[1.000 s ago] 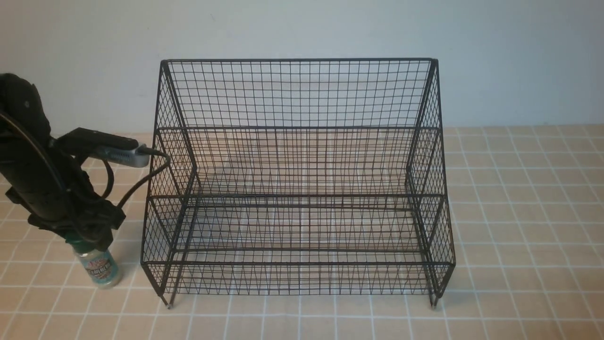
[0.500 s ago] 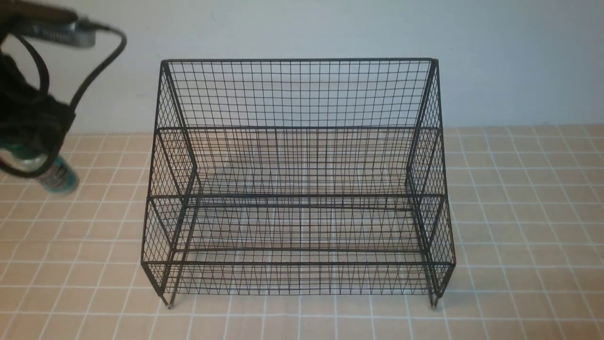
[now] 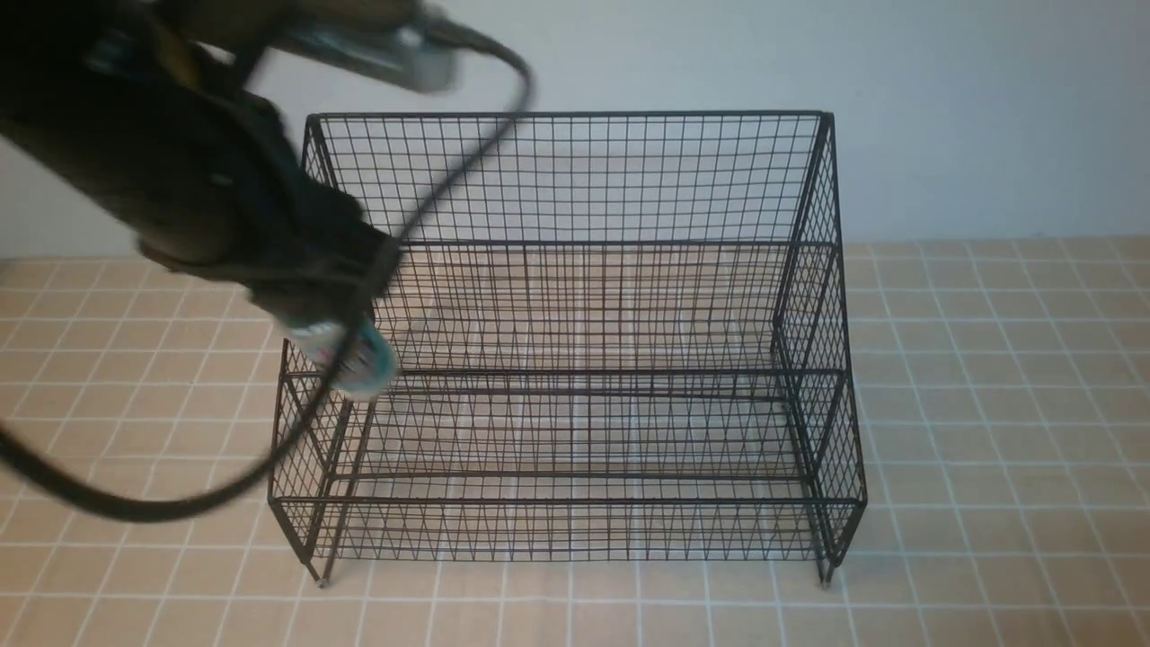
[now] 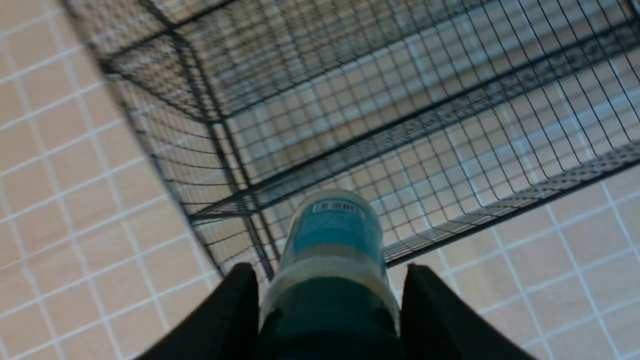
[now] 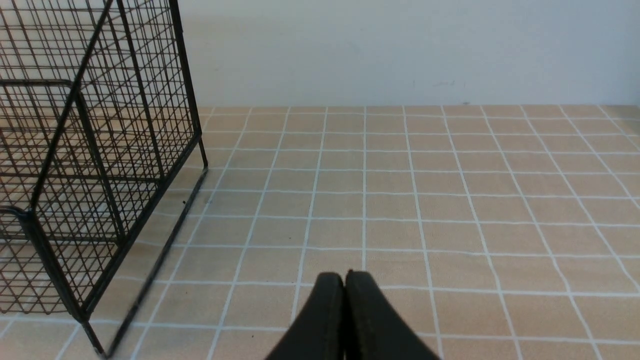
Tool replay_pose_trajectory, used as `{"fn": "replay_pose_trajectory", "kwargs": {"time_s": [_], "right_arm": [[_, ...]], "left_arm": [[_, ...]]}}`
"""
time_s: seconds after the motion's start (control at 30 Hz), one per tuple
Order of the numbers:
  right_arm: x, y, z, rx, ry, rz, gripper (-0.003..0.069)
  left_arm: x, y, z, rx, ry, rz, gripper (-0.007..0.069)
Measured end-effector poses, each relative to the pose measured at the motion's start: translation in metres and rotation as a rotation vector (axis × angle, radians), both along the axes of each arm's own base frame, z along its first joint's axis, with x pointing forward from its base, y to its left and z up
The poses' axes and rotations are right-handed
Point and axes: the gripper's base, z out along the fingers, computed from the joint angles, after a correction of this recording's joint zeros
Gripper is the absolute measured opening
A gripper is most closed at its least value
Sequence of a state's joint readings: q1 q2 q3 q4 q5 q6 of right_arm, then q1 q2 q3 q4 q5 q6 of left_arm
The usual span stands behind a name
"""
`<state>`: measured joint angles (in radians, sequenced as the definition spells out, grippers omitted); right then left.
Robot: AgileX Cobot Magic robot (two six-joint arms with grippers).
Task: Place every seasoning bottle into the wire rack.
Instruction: Use the left arm to put the condiment bottle back on the shelf
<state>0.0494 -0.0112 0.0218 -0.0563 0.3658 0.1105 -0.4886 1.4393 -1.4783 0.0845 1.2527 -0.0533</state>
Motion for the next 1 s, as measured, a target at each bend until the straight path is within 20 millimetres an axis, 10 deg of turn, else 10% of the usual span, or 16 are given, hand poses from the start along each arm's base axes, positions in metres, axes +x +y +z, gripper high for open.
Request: {"fn": "replay_pose_trajectory", "kwargs": {"time_s": [0.43, 1.0], "right_arm": [[0.000, 0.000, 0.000, -0.001, 0.000, 0.000, -0.0015], [0.000, 0.000, 0.000, -0.001, 0.000, 0.000, -0.0015]], "left_arm": [[0.053, -0.034, -0.093, 0.163, 0.228, -0.017, 0.0322], [0.059, -0.036, -0.104, 0.181, 0.247, -0.018, 0.0421]]}}
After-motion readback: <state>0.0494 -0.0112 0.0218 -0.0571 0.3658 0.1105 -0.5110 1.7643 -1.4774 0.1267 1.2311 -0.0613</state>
